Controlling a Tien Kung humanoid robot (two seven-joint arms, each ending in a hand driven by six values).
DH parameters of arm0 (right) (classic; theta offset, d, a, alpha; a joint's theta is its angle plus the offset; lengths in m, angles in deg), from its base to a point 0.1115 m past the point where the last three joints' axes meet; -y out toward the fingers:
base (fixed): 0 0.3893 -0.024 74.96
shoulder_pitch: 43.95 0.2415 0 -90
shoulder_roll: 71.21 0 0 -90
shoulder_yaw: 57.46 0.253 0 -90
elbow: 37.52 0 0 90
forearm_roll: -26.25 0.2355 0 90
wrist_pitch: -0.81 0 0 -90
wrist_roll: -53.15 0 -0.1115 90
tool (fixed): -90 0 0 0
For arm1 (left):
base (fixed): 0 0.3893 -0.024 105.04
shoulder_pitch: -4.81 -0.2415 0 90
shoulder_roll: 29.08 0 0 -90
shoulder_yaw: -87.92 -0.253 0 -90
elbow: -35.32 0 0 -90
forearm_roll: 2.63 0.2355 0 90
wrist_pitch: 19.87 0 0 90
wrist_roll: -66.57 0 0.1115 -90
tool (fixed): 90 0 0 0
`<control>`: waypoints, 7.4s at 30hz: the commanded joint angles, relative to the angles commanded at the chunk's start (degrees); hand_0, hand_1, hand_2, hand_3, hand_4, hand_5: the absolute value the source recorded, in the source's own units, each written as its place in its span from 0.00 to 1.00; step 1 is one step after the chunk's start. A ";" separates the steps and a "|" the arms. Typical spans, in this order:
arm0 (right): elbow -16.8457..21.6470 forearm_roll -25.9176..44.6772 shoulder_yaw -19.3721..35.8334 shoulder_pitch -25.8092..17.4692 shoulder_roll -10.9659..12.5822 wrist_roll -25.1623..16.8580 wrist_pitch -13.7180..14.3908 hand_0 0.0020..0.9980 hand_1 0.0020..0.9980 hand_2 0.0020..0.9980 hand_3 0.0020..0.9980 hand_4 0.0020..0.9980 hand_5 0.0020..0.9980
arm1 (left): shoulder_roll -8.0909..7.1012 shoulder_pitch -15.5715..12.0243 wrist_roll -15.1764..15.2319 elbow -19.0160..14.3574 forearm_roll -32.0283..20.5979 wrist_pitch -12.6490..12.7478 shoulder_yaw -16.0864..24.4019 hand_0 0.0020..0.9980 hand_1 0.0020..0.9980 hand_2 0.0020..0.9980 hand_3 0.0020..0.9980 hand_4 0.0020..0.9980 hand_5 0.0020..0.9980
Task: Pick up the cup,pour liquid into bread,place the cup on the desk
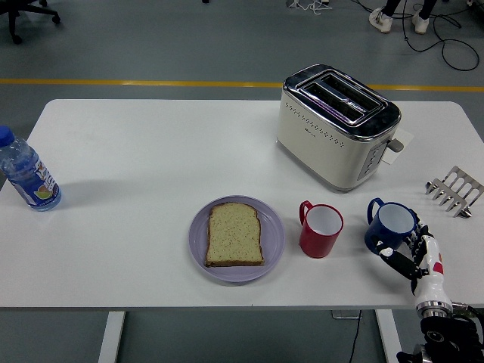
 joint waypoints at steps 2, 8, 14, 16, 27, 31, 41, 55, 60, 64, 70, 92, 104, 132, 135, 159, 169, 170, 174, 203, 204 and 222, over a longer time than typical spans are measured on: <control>-0.20 0.10 0.07 0.25 0.15 0.16 -0.09 0.91 0.85 0.93 0.95 0.92 0.06 | 0.01 -0.01 0.00 0.00 -0.04 0.00 0.01 0.64 0.65 0.67 0.57 0.33 0.85; -0.83 0.11 0.01 1.19 0.38 0.50 0.08 0.91 0.85 0.93 0.95 0.92 0.06 | 0.05 -0.04 -0.02 -0.01 -0.06 0.00 -0.14 0.64 0.65 0.67 0.57 0.33 0.84; -2.02 0.26 -0.38 2.07 0.44 0.71 0.52 0.91 0.84 0.93 0.95 0.92 0.06 | 0.17 -0.34 -0.05 0.06 -0.31 -0.01 -0.66 0.64 0.65 0.67 0.57 0.33 0.84; -2.41 0.32 -0.46 2.24 0.49 0.73 0.66 0.91 0.84 0.93 0.95 0.92 0.06 | 0.23 -0.48 -0.06 0.08 -0.44 -0.02 -0.80 0.64 0.65 0.67 0.57 0.33 0.84; -3.08 1.41 -0.92 2.88 0.54 -0.13 1.87 0.92 0.84 0.94 0.97 0.92 0.06 | 0.51 -1.02 -0.10 0.07 -0.70 -0.07 -1.56 0.64 0.65 0.67 0.57 0.33 0.84; -3.27 2.19 -1.06 3.26 0.54 -0.47 2.39 0.92 0.85 0.94 1.00 0.93 0.06 | 0.56 -1.10 -0.12 0.11 -0.79 -0.07 -1.77 0.64 0.65 0.67 0.57 0.33 0.84; -3.41 4.34 -1.00 4.13 0.46 -1.79 3.50 0.93 0.85 0.94 1.00 0.93 0.06 | 0.62 -1.07 -0.13 0.04 -0.88 -0.12 -1.59 0.64 0.65 0.67 0.57 0.33 0.84; -5.63 7.10 -1.64 5.88 0.23 -4.43 2.47 0.96 0.87 0.98 1.00 0.94 0.04 | 0.63 -0.57 -0.15 -0.01 -0.73 -0.11 -1.11 0.64 0.65 0.67 0.57 0.33 0.84; -6.15 6.86 -1.97 6.24 0.06 -4.53 3.23 0.96 0.87 0.98 1.00 0.94 0.04 | 0.67 -0.60 -0.15 -0.01 -0.71 -0.12 -1.20 0.64 0.65 0.67 0.57 0.33 0.84; -6.32 5.97 -2.38 6.47 0.03 -4.10 4.08 0.97 0.87 0.98 1.00 0.94 0.03 | 0.68 -0.58 -0.14 -0.01 -0.67 -0.12 -1.15 0.64 0.65 0.67 0.57 0.34 0.84; -6.68 6.43 -2.98 6.95 0.21 -3.71 5.00 0.97 0.86 0.98 1.00 0.94 0.03 | 0.67 -0.49 -0.17 -0.01 -0.69 -0.14 -1.11 0.64 0.65 0.67 0.57 0.34 0.84; -7.77 9.24 -5.25 8.80 -0.03 -4.93 7.03 0.90 0.78 0.88 0.95 0.95 0.05 | 0.77 -0.48 -0.18 -0.02 -0.80 -0.15 -1.13 0.64 0.65 0.67 0.57 0.34 0.85; -8.26 10.99 -6.27 8.94 0.10 -6.21 7.03 0.77 0.64 0.73 0.81 0.95 0.05 | 0.93 -1.00 -0.22 0.05 -1.05 -0.18 -1.65 0.64 0.65 0.67 0.57 0.34 0.85; -4.92 13.39 -5.51 8.14 2.23 -7.03 7.03 0.46 0.45 0.56 0.63 0.85 0.00 | 0.90 -0.82 -0.22 -0.02 -0.67 -0.17 -0.86 0.64 0.65 0.67 0.57 0.33 0.85; -3.77 12.03 -4.93 7.73 3.03 -5.80 7.03 0.43 0.42 0.54 0.61 0.81 0.00 | 0.84 -0.77 -0.23 -0.02 -0.59 -0.17 -0.65 0.64 0.65 0.67 0.57 0.33 0.85; 20.22 -13.80 -6.34 6.99 8.48 21.29 7.03 0.32 0.31 0.50 0.52 0.76 0.00 | 0.41 -0.20 -0.15 -0.11 -0.20 -0.09 0.19 0.64 0.65 0.67 0.57 0.33 0.84; 24.91 -16.96 -9.67 10.11 9.63 26.19 6.43 0.30 0.30 0.49 0.52 0.77 0.00 | 0.25 -0.01 -0.10 -0.06 -0.19 -0.01 0.55 0.64 0.65 0.67 0.57 0.33 0.84; 25.13 -17.12 -9.87 10.32 9.67 26.53 6.17 0.29 0.29 0.50 0.53 0.77 0.00 | 0.25 -0.01 -0.10 -0.06 -0.18 -0.01 0.56 0.64 0.65 0.67 0.57 0.33 0.84; 26.96 -19.06 -12.63 12.10 10.19 29.21 4.61 0.29 0.29 0.50 0.53 0.77 0.00 | 0.27 -0.06 -0.10 -0.05 -0.31 -0.02 0.40 0.64 0.65 0.67 0.57 0.33 0.84; 24.10 -34.42 -27.95 28.64 6.88 38.29 -3.53 0.30 0.31 0.50 0.52 0.77 0.00 | 0.14 -0.85 -0.22 0.19 -1.32 0.00 -1.25 0.64 0.65 0.67 0.57 0.33 0.84; 23.81 -36.35 -28.60 29.42 6.66 38.76 -3.70 0.30 0.31 0.50 0.52 0.77 0.00 | 0.15 -0.80 -0.21 0.18 -1.35 0.00 -1.22 0.64 0.65 0.67 0.57 0.33 0.84; 22.88 -57.49 -38.32 37.07 7.95 44.57 -8.12 0.31 0.31 0.50 0.52 0.77 0.00 | -0.06 -0.20 -0.23 0.09 -1.28 0.00 -0.37 0.64 0.65 0.67 0.57 0.33 0.84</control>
